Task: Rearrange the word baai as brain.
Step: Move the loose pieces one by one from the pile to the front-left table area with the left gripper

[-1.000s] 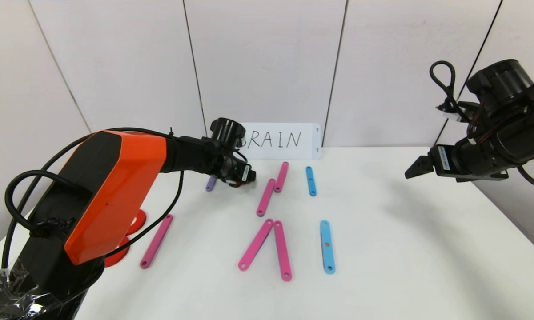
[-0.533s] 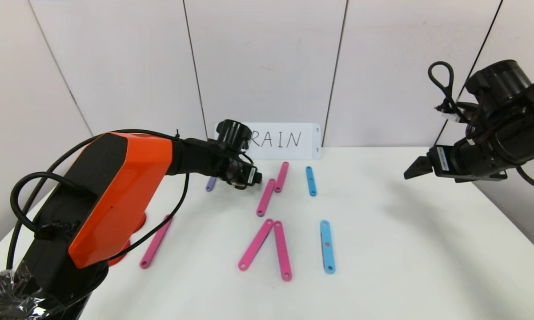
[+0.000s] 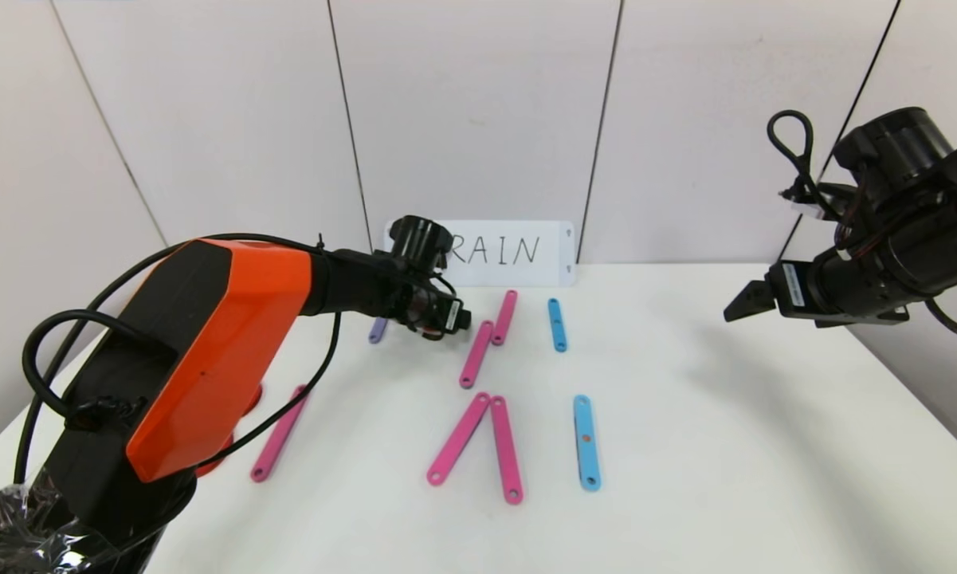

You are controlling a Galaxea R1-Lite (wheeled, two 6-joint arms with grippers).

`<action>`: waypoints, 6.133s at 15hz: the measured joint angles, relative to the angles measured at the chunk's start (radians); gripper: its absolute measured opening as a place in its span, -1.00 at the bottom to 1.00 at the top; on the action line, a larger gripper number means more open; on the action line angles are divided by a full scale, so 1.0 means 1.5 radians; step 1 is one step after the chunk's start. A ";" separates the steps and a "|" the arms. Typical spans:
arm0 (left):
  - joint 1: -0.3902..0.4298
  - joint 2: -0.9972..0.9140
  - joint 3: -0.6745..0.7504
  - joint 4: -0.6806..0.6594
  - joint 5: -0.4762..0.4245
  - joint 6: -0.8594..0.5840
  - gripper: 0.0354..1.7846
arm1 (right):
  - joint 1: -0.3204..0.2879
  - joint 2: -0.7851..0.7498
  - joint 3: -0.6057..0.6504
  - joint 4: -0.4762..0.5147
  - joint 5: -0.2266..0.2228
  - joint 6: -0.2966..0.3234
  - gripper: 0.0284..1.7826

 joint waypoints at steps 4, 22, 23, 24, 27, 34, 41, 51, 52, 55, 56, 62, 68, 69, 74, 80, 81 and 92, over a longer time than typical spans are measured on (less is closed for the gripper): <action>0.000 0.005 0.000 -0.002 0.000 0.002 0.47 | 0.001 0.000 0.000 0.000 -0.011 0.000 0.95; -0.006 -0.038 0.011 0.032 0.000 -0.032 -0.68 | 0.009 0.000 0.005 0.000 -0.020 0.000 0.95; -0.006 -0.054 0.016 0.040 0.000 -0.040 -0.68 | 0.010 0.001 0.005 0.000 -0.020 0.000 0.95; -0.006 -0.071 0.024 0.050 0.001 -0.048 -0.68 | 0.011 0.001 0.005 0.000 -0.020 0.000 0.95; -0.005 -0.141 0.096 0.083 0.004 -0.053 -0.68 | 0.013 0.001 0.005 0.000 -0.021 0.000 0.95; 0.009 -0.337 0.369 0.083 0.015 -0.057 -0.68 | 0.039 -0.003 0.016 0.000 -0.025 0.000 0.95; 0.018 -0.458 0.560 0.077 0.039 -0.111 -0.68 | 0.066 -0.010 0.030 0.000 -0.051 0.001 0.95; 0.017 -0.437 0.653 -0.029 0.039 -0.113 -0.68 | 0.072 -0.018 0.037 -0.001 -0.051 0.001 0.95; 0.017 -0.428 0.652 -0.033 0.039 -0.114 -0.68 | 0.072 -0.019 0.037 -0.001 -0.051 0.001 0.95; 0.020 -0.388 0.646 -0.071 0.039 -0.128 -0.68 | 0.072 -0.022 0.038 -0.001 -0.051 0.001 0.95; 0.021 -0.373 0.640 -0.086 0.040 -0.136 -0.68 | 0.072 -0.022 0.038 -0.001 -0.051 0.001 0.95; 0.045 -0.331 0.611 -0.095 0.039 -0.144 -0.68 | 0.071 -0.023 0.039 -0.001 -0.051 0.001 0.95; 0.047 -0.334 0.618 -0.077 0.063 -0.143 -0.68 | 0.073 -0.021 0.039 -0.001 -0.051 0.001 0.95; 0.046 -0.335 0.619 -0.075 0.067 -0.144 -0.68 | 0.074 -0.020 0.039 -0.001 -0.051 0.001 0.95; 0.044 -0.339 0.627 -0.076 0.068 -0.145 -0.68 | 0.075 -0.018 0.039 -0.001 -0.051 0.001 0.95; 0.037 -0.339 0.634 -0.076 0.068 -0.151 -0.68 | 0.076 -0.017 0.037 -0.001 -0.051 0.001 0.95; 0.036 -0.339 0.634 -0.076 0.068 -0.152 -0.68 | 0.076 -0.017 0.037 -0.001 -0.051 0.001 0.95; 0.029 -0.352 0.631 -0.074 0.067 -0.153 0.57 | 0.076 -0.013 0.038 -0.001 -0.052 0.001 0.95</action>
